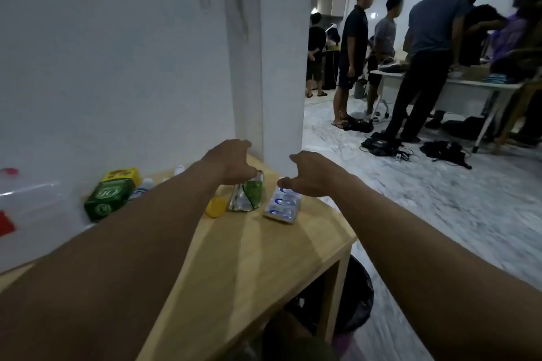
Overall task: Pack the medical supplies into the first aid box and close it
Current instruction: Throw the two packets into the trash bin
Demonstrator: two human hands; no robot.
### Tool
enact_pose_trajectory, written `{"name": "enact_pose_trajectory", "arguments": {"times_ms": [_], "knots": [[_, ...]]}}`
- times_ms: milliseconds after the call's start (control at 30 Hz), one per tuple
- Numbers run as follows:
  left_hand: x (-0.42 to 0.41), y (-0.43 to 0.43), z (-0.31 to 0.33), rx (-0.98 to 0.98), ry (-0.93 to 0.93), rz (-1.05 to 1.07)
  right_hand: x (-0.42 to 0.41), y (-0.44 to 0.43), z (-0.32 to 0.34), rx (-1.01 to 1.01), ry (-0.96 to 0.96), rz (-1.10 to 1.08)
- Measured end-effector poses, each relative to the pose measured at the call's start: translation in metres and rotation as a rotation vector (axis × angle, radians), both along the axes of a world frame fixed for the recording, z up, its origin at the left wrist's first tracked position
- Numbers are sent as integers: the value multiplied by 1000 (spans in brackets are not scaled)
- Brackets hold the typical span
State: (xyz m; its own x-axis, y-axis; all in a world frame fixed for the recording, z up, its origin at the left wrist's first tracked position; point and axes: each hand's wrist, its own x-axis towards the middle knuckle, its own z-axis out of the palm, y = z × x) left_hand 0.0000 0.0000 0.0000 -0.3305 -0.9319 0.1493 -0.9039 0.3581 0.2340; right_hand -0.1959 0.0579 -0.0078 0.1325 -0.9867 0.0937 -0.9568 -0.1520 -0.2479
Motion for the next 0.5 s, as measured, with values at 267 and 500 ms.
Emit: {"name": "enact_pose_trajectory", "arguments": {"times_ms": [267,500], "knots": [[-4,-12,-21,175,-77,17,0,-16,-31,89,-14,-11],[-9,-26,-26,172,-71,4,1,-19,-30,47,-85,33]]}}
